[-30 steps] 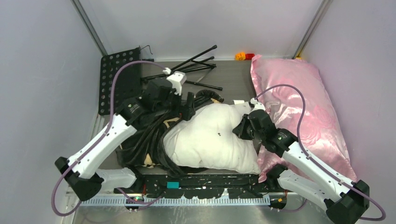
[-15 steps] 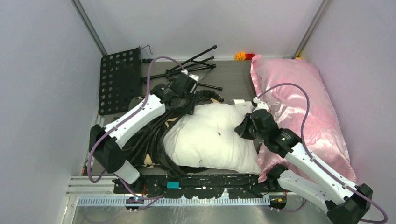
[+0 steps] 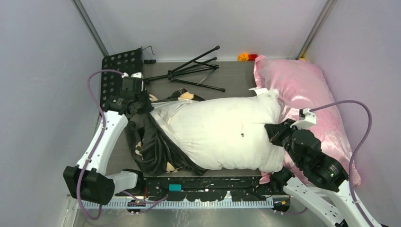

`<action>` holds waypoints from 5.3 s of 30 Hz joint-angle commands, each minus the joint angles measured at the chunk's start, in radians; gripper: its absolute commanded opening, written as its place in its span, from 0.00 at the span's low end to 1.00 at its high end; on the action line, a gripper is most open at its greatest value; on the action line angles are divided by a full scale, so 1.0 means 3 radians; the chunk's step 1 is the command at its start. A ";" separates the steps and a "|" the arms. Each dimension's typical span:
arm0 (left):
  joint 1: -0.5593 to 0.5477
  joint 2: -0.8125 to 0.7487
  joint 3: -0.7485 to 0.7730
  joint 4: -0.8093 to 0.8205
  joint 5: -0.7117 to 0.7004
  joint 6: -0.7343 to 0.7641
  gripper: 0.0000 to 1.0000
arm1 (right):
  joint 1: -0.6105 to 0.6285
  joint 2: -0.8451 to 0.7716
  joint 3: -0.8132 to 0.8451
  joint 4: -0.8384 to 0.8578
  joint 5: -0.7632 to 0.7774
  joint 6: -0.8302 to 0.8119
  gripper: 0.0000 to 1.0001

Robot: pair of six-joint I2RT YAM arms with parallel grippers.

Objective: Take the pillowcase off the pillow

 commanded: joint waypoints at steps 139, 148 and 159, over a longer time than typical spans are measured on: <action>-0.1659 -0.0920 0.1057 -0.1209 -0.0505 -0.1339 0.90 | 0.0048 0.2408 0.1591 0.1156 -0.0703 0.2059 0.00; -0.1681 -0.0722 0.1672 -0.1473 -0.1287 -0.0977 0.92 | 0.0045 0.2479 0.1585 0.1182 -0.0478 0.2063 0.00; -0.2770 -0.0527 0.0717 -0.1056 -0.1177 -0.1809 0.96 | 0.0043 0.2619 0.1753 0.1223 -0.0406 0.1943 0.00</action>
